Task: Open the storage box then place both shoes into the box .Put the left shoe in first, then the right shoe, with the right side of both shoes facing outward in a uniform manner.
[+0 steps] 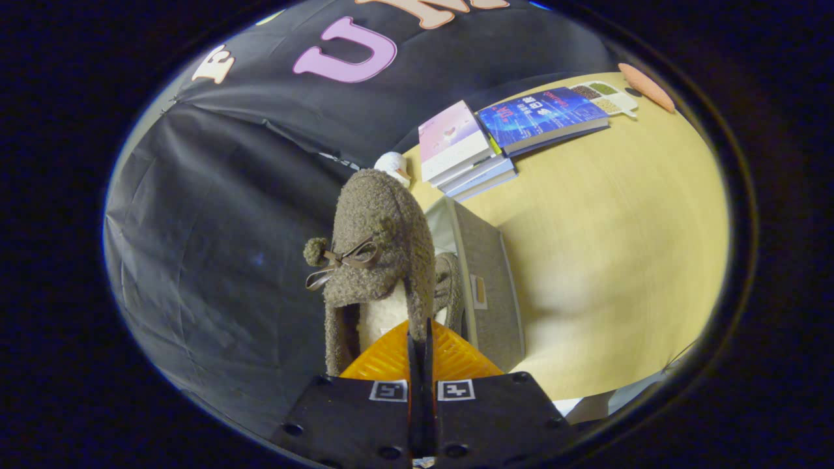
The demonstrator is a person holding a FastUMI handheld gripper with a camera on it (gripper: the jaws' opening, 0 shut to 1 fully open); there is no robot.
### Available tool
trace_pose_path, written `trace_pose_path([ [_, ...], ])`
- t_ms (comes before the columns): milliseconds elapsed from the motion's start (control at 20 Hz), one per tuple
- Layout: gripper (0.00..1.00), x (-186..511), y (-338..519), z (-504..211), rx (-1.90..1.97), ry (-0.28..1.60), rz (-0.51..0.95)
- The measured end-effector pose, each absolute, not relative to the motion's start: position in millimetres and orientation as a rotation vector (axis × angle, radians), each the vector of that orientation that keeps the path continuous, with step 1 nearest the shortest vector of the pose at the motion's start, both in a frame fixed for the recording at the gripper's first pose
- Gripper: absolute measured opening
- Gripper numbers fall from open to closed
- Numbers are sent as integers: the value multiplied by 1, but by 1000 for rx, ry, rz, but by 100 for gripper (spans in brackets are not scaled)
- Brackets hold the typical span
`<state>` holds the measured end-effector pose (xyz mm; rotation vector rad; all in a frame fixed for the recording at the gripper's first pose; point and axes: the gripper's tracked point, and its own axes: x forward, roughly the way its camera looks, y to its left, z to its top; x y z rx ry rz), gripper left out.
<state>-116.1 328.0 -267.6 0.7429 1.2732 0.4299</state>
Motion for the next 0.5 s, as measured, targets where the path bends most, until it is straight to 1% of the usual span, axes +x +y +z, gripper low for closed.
trace_pose_path([
  [500, 3, -130, 351, -320, 522, 1308, 324],
])
